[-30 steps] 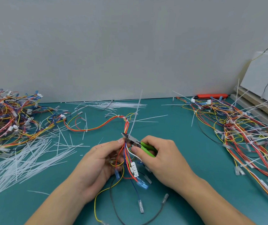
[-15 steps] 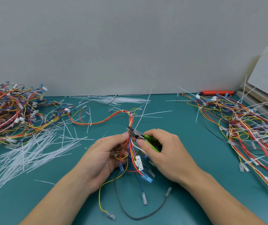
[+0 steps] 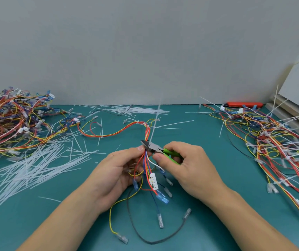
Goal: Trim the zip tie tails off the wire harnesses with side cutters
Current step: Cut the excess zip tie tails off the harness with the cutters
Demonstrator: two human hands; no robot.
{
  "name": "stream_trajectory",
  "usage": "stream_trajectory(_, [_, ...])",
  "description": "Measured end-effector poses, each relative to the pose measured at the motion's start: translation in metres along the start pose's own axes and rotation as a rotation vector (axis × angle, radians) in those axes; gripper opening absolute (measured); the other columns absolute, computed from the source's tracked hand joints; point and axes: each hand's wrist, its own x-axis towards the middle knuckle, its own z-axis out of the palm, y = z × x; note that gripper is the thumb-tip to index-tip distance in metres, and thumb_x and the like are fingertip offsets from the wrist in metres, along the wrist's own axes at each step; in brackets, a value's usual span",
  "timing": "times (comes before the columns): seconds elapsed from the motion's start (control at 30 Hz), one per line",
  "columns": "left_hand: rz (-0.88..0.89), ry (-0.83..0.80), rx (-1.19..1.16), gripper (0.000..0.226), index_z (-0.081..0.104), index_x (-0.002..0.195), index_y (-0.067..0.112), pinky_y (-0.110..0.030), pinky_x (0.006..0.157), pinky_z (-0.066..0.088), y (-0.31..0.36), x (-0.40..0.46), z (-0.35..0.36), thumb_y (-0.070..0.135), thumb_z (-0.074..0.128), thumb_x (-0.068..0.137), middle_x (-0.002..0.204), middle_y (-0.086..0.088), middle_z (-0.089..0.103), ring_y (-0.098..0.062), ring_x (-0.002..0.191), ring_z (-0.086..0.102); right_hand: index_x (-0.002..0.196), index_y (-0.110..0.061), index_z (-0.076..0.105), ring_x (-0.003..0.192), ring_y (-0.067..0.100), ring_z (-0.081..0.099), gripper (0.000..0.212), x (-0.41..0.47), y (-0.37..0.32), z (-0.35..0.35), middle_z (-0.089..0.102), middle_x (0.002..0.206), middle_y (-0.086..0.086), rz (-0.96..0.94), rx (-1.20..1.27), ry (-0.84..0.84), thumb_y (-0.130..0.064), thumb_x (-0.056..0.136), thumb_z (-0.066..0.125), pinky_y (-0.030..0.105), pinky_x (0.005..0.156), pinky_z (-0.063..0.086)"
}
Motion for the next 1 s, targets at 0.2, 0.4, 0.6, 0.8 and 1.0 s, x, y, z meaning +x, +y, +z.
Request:
stream_trajectory(0.2, [0.004,-0.008,0.018,0.043,0.079,0.097,0.008,-0.026,0.054,0.043,-0.0008,0.0016,-0.0013,0.042,0.085,0.070,0.077,-0.004,0.065,-0.013,0.064,0.054,0.086,-0.030,0.065,0.075,0.011,0.056,0.042,-0.0031,0.0020,0.0093,0.057,0.074,-0.010,0.006,-0.012,0.025,-0.072,0.087,0.056,0.032,0.066,0.046])
stream_trajectory(0.4, [0.011,-0.014,0.057,0.060,0.078,0.099,0.007,-0.028,0.060,0.042,-0.0007,0.0017,-0.0001,0.049,0.092,0.059,0.075,-0.003,0.065,-0.014,0.062,0.055,0.100,-0.034,0.070,0.093,0.004,0.061,0.044,-0.0035,0.0034,0.0087,0.065,0.090,-0.016,0.000,-0.026,0.006,-0.073,0.088,0.051,0.028,0.083,0.050])
stream_trajectory(0.6, [0.003,0.000,0.046,0.043,0.080,0.096,0.009,-0.027,0.059,0.042,-0.0003,0.0012,0.0007,0.042,0.083,0.070,0.080,-0.006,0.066,-0.016,0.066,0.056,0.103,-0.034,0.071,0.097,0.004,0.062,0.045,-0.0039,0.0021,0.0083,0.067,0.093,-0.016,0.018,-0.014,-0.007,-0.072,0.088,0.051,0.033,0.087,0.051])
stream_trajectory(0.8, [0.002,-0.002,0.040,0.043,0.080,0.096,0.009,-0.027,0.059,0.044,-0.0023,0.0038,-0.0023,0.043,0.083,0.071,0.074,-0.003,0.065,-0.014,0.062,0.056,0.103,-0.033,0.071,0.095,0.005,0.060,0.047,-0.0034,0.0000,0.0079,0.066,0.092,-0.015,0.032,-0.020,-0.012,-0.071,0.088,0.050,0.033,0.085,0.051])
stream_trajectory(1.0, [-0.004,-0.001,-0.005,0.049,0.077,0.105,0.003,-0.037,0.074,0.047,-0.0020,0.0039,-0.0028,0.037,0.085,0.071,0.089,-0.012,0.064,-0.026,0.080,0.055,0.081,-0.029,0.061,0.055,0.011,0.044,0.047,-0.0026,-0.0021,0.0052,0.051,0.056,-0.009,0.067,0.010,-0.034,-0.075,0.087,0.055,0.036,0.053,0.038])
